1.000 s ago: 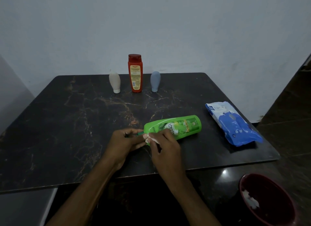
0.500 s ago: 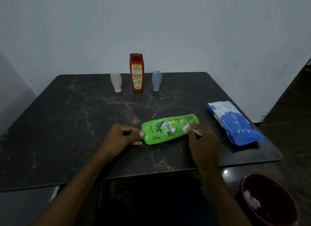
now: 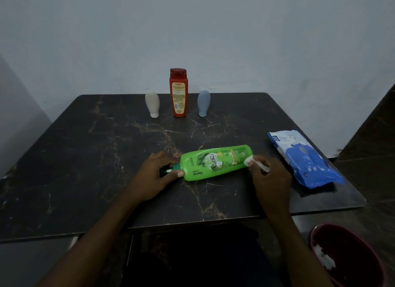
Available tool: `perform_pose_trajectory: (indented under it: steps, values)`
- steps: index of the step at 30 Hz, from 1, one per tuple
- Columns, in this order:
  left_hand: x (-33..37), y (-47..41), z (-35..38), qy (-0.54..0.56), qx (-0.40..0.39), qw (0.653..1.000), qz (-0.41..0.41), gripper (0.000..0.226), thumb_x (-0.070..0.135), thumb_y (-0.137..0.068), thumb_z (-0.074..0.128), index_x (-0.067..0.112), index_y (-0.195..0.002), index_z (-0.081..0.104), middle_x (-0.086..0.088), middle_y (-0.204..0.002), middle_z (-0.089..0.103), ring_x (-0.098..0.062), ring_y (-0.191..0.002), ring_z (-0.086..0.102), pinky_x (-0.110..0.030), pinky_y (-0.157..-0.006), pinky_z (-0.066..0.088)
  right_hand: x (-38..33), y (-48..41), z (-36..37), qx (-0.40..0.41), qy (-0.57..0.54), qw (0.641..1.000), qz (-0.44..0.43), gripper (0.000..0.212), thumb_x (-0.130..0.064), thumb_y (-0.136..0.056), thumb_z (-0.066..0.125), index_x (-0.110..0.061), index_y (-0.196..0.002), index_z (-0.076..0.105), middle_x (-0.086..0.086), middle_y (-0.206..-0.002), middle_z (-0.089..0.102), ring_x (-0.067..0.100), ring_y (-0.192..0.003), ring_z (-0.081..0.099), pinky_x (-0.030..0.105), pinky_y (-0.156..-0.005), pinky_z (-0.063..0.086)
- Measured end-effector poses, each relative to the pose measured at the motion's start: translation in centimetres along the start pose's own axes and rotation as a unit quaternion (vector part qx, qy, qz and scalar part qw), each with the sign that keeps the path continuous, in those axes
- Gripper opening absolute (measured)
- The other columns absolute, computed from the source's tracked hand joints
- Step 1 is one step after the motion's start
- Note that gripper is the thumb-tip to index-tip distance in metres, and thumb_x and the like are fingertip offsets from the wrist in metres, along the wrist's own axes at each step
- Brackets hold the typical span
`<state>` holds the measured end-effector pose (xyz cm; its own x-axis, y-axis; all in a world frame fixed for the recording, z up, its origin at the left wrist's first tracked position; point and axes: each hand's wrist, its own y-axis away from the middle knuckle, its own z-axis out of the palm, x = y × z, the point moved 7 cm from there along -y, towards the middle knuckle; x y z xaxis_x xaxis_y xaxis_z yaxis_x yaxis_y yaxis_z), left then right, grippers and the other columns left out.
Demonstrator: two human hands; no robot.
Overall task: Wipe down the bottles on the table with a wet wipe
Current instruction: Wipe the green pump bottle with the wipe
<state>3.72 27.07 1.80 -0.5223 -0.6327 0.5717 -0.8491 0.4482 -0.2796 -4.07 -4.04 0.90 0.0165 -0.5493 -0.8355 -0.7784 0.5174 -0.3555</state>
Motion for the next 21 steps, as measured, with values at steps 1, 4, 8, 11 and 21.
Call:
perform_pose_trajectory:
  steps: [1, 4, 8, 11, 21]
  values:
    - [0.0, -0.1, 0.1, -0.009, -0.003, 1.000, 0.005, 0.058, 0.072, -0.085, 0.053, 0.029, -0.120, 0.070, 0.016, -0.102, 0.059, -0.002, -0.096, 0.053, -0.029, -0.079, 0.047, 0.2, -0.3, -0.3, 0.009, 0.002, 1.000, 0.003, 0.018, -0.026, -0.091, 0.066, -0.020, -0.107, 0.068, -0.009, -0.092, 0.066, -0.002, -0.081, 0.062, 0.019, -0.071, 0.052]
    - [0.0, 0.0, 0.5, -0.035, -0.011, 0.999, 0.009, 0.058, 0.068, -0.089, 0.050, 0.026, -0.124, 0.068, 0.008, -0.108, 0.060, -0.010, -0.100, 0.052, -0.031, -0.084, 0.048, 0.2, -0.6, 0.0, 0.019, 0.010, 1.000, 0.012, 0.016, -0.026, -0.091, 0.066, -0.018, -0.105, 0.069, -0.005, -0.092, 0.066, 0.000, -0.081, 0.061, 0.025, -0.073, 0.055]
    - [0.5, 0.1, 1.0, -0.064, -0.011, 0.997, 0.030, 0.055, 0.062, -0.094, 0.046, 0.021, -0.125, 0.064, 0.012, -0.105, 0.052, -0.008, -0.097, 0.046, -0.020, -0.082, 0.040, -3.1, 1.3, 3.3, -0.025, 0.051, 0.998, -0.022, 0.008, -0.022, -0.094, 0.062, -0.019, -0.094, 0.069, -0.001, -0.094, 0.064, -0.001, -0.075, 0.057, 0.012, -0.065, 0.047]
    - [0.8, 0.2, 1.1, -0.076, -0.004, 0.996, 0.048, 0.052, 0.057, -0.097, 0.044, 0.018, -0.126, 0.063, 0.015, -0.102, 0.047, -0.007, -0.095, 0.044, -0.018, -0.081, 0.037, -7.5, 5.0, 7.4, -0.085, 0.036, 0.990, -0.107, 0.009, -0.019, -0.094, 0.063, -0.018, -0.093, 0.071, -0.003, -0.097, 0.059, 0.009, -0.075, 0.059, 0.026, -0.069, 0.052]
    - [1.1, 0.3, 1.0, -0.072, -0.002, 0.996, 0.058, 0.047, 0.055, -0.099, 0.044, 0.018, -0.123, 0.061, 0.015, -0.102, 0.046, -0.004, -0.093, 0.045, -0.015, -0.080, 0.036, -4.1, 1.9, 3.9, -0.059, 0.040, 0.995, -0.072, 0.004, -0.022, -0.093, 0.065, -0.021, -0.095, 0.068, -0.005, -0.092, 0.064, 0.002, -0.074, 0.059, 0.013, -0.064, 0.046]
